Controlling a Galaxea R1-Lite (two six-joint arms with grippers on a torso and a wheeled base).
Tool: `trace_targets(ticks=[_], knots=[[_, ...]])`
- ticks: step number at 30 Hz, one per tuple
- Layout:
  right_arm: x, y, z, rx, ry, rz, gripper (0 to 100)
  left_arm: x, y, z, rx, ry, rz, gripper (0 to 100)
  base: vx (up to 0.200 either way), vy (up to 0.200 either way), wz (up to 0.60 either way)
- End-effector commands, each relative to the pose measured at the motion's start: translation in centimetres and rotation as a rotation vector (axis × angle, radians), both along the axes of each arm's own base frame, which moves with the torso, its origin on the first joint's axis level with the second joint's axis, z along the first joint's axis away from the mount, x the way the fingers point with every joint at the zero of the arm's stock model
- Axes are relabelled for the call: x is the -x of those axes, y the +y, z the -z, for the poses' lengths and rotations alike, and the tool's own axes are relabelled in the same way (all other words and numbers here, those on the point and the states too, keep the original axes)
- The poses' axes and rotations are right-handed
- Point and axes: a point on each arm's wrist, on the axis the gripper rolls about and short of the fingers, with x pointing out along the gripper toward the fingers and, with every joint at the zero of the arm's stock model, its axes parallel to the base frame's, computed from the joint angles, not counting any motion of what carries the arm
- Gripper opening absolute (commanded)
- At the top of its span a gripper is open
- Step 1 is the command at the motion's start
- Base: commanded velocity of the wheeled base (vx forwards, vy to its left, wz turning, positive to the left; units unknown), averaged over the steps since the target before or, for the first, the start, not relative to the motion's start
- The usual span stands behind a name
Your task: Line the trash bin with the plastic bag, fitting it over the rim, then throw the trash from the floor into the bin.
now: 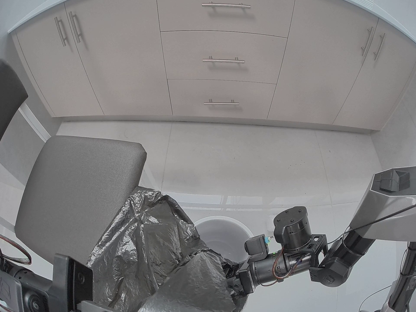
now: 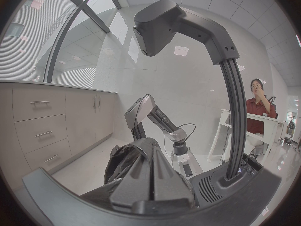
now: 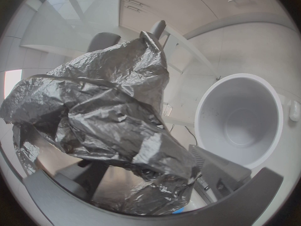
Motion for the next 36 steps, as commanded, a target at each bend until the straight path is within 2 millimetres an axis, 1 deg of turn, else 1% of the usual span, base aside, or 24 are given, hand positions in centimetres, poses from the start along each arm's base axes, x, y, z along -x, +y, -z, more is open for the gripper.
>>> trace_targets(ticks=[1, 4, 9, 13, 14, 16, 17, 19, 20, 21, 22, 23, 24, 28, 29, 32, 36], knots=[[-0.1, 0.1, 0.1, 0.011, -0.013, 0.025, 0, 0.0, 0.0, 0.0, 0.000, 0.000, 0.002, 0, 0.000, 0.000, 0.00], [-0.1, -0.1, -0.2, 0.009, -0.023, 0.038, 0, 0.0, 0.0, 0.0, 0.000, 0.000, 0.002, 0, 0.000, 0.000, 0.00], [-0.2, -0.6, -1.7, -0.019, -0.055, 0.053, 0, 0.0, -0.1, 0.1, -0.004, 0.001, 0.005, 0, 0.000, 0.000, 0.00], [-0.1, -1.5, -3.8, -0.060, -0.103, 0.075, 0, 0.0, -0.1, 0.1, -0.007, 0.004, 0.006, 0, 0.000, 0.000, 0.00], [0.0, -2.2, -5.0, -0.078, -0.132, 0.100, 0, 0.0, -0.1, 0.1, -0.008, 0.006, 0.001, 0, 0.000, 0.000, 0.00], [0.1, -3.0, -6.3, -0.096, -0.167, 0.137, 0, -0.1, -0.1, 0.3, -0.016, 0.013, -0.009, 0, 0.000, 0.000, 0.00], [0.2, -3.3, -6.6, -0.102, -0.176, 0.146, 0, -0.2, -0.1, 0.3, -0.017, 0.013, -0.015, 0, 0.000, 0.000, 0.00], [0.3, -5.2, -8.6, -0.139, -0.225, 0.202, 0, -0.5, 0.0, 0.5, -0.027, 0.029, -0.045, 0, 0.000, 0.000, 0.00], [0.3, -5.2, -8.6, -0.139, -0.225, 0.202, 0, -0.5, 0.0, 0.5, -0.027, 0.029, -0.045, 0, 0.000, 0.000, 0.00], [0.5, -6.3, -10.1, -0.171, -0.246, 0.238, 0, -0.9, -0.1, 0.7, -0.033, 0.052, -0.078, 0, 0.000, 0.000, 0.00], [0.9, -7.0, -11.1, -0.198, -0.257, 0.258, 0, -1.4, -0.3, 0.7, -0.039, 0.075, -0.110, 0, 0.000, 0.000, 0.00], [0.9, -7.0, -11.1, -0.198, -0.257, 0.258, 0, -1.4, -0.3, 0.7, -0.039, 0.075, -0.110, 0, 0.000, 0.000, 0.00], [1.6, -8.1, -13.1, -0.251, -0.282, 0.293, 0, -2.4, -0.7, 0.9, -0.047, 0.135, -0.186, 0, 0.000, 0.000, 0.00], [3.3, -9.9, -16.3, -0.325, -0.351, 0.324, 0, -5.0, -1.3, 1.3, -0.049, 0.281, -0.326, 0, 0.000, 0.000, 0.00], [3.4, -10.0, -16.5, -0.328, -0.355, 0.326, 0, -5.3, -1.4, 1.3, -0.045, 0.295, -0.339, 0, 0.000, 0.000, 0.00], [5.1, -10.8, -18.3, -0.347, -0.375, 0.315, 0, -7.6, -1.5, 1.7, -0.018, 0.388, -0.429, 0, 0.000, 0.000, 0.00], [6.7, -11.2, -19.6, -0.355, -0.373, 0.287, 0, -9.7, -1.9, 2.4, 0.009, 0.457, -0.508, 0, 0.000, 0.000, 0.00]])
